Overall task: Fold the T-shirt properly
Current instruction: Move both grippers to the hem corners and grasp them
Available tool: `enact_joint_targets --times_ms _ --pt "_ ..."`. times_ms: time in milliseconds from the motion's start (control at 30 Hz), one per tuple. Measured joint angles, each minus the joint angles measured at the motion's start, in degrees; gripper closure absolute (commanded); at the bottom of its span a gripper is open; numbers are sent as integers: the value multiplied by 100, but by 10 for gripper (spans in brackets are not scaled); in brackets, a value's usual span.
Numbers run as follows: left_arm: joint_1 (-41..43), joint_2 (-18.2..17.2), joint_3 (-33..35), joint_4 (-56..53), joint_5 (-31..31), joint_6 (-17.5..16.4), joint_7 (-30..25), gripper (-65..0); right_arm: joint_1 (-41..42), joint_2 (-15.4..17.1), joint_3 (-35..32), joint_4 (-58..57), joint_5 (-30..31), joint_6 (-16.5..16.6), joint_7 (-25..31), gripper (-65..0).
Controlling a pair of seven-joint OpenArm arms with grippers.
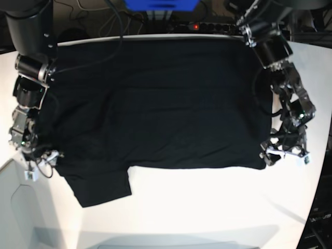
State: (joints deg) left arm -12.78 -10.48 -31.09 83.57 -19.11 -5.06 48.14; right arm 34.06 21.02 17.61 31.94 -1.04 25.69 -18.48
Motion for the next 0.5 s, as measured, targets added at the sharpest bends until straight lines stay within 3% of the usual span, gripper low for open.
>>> enact_joint_targets --times_ms 33,133,400,500 --pt "-116 2 50 -166 48 20 -11 -409 31 15 -144 -197 0 -20 348 -419" --pt "-413 0 201 -575 155 35 -129 -409 90 31 -380 -393 -9 -9 682 -419" --pt "-813 -2 778 -1725 540 52 -953 -409 61 -2 -603 -400 -2 -11 807 -410" --pt "-935 -15 881 -2319 544 55 -1213 -409 33 -4 -833 -398 17 -20 870 -363"
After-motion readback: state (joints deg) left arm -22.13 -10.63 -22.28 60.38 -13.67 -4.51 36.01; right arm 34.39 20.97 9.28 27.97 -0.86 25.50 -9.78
